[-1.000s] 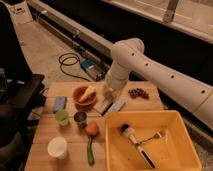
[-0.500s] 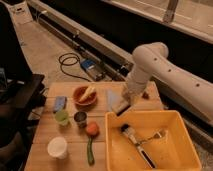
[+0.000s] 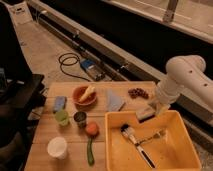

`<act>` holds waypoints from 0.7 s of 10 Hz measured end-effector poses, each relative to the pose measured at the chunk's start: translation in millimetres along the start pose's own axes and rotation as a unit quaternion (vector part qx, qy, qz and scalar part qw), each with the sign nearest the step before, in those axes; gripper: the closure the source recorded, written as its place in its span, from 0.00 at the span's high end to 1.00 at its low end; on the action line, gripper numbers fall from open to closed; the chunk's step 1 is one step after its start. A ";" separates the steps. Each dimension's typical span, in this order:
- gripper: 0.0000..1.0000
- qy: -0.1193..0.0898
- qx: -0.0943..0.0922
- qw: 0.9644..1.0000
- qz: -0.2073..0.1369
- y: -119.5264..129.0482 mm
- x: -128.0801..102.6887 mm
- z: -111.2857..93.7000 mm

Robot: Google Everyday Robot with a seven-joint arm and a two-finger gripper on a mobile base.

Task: Wipe tray with eraser

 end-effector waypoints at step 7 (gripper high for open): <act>0.18 0.002 -0.006 1.000 0.017 1.8 2.9 6.0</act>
